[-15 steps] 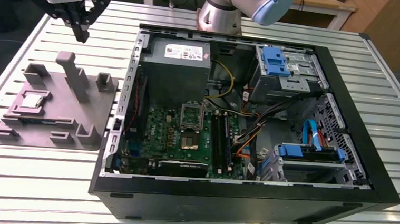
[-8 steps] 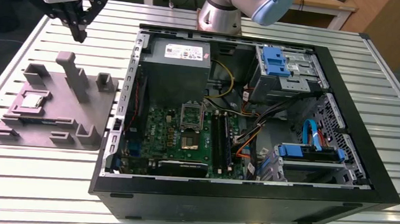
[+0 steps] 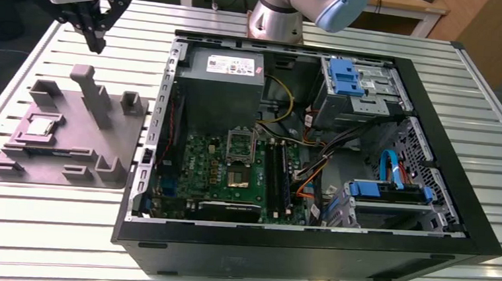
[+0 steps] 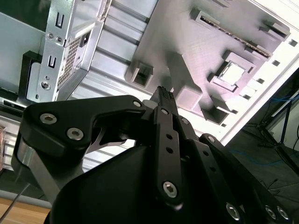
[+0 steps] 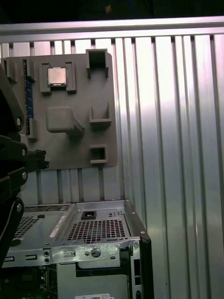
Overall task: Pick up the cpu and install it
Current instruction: 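Reach for the cpu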
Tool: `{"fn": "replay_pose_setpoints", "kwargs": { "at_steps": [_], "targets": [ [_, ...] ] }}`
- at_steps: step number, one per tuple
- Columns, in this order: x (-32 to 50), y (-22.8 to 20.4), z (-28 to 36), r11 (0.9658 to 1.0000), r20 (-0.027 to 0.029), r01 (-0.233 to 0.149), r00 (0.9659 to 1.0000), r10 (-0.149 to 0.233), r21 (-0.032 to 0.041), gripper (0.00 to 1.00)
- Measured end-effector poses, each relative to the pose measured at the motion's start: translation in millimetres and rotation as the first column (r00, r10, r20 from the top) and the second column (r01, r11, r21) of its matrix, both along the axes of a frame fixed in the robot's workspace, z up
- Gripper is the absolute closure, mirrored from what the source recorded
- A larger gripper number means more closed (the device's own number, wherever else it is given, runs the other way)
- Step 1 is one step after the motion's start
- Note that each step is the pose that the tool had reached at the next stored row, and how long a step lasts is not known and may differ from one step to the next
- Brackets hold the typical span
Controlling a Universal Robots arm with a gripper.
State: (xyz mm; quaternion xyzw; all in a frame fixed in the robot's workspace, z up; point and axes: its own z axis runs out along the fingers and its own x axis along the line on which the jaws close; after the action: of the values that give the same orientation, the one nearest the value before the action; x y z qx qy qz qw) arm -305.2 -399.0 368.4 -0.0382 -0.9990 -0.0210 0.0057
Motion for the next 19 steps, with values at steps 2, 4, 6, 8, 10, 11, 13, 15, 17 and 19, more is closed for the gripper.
{"fn": "replay_pose_setpoints", "kwargs": {
  "at_steps": [2, 4, 6, 8, 10, 11, 13, 15, 17, 19],
  "targets": [
    [-0.9, 0.0, -0.1, 1.0, -0.0005, 0.0, 1.0, 0.0, -0.0001, 0.9],
    [-1.6, 0.0, -0.3, 1.0, -0.001, 0.0, 1.0, 0.0, 0.0, 0.9],
    [-2.5, 0.0, -0.4, 1.0, -0.0016, 0.0, 1.0, 0.0, -0.0001, 0.9],
    [-3.3, 0.0, -0.6, 1.0, -0.0022, 0.0, 1.0, 0.0, 0.0, 0.9],
    [-4.0, 0.0, -0.7, 1.0, -0.003, 0.0, 1.0, 0.0, -0.0001, 0.9],
    [-4.3, 0.0, -0.8, 1.0, -0.0033, 0.0, 1.0, 0.0, -0.0001, 0.9],
    [-5.0, 0.0, -0.9, 1.0, -0.0041, 0.0, 1.0, 0.0, -0.0001, 0.9],
    [-5.6, 0.0, -1.1, 1.0, -0.0047, 0.0, 1.0, 0.0, -0.0001, 0.9],
    [-6.3, 0.0, -1.3, 1.0, -0.0055, 0.0, 1.0, 0.0, -0.0001, 0.9],
    [-6.9, 0.0, -1.4, 1.0, -0.0063, 0.0, 1.0, 0.0, -0.0001, 0.9]
  ]
}}
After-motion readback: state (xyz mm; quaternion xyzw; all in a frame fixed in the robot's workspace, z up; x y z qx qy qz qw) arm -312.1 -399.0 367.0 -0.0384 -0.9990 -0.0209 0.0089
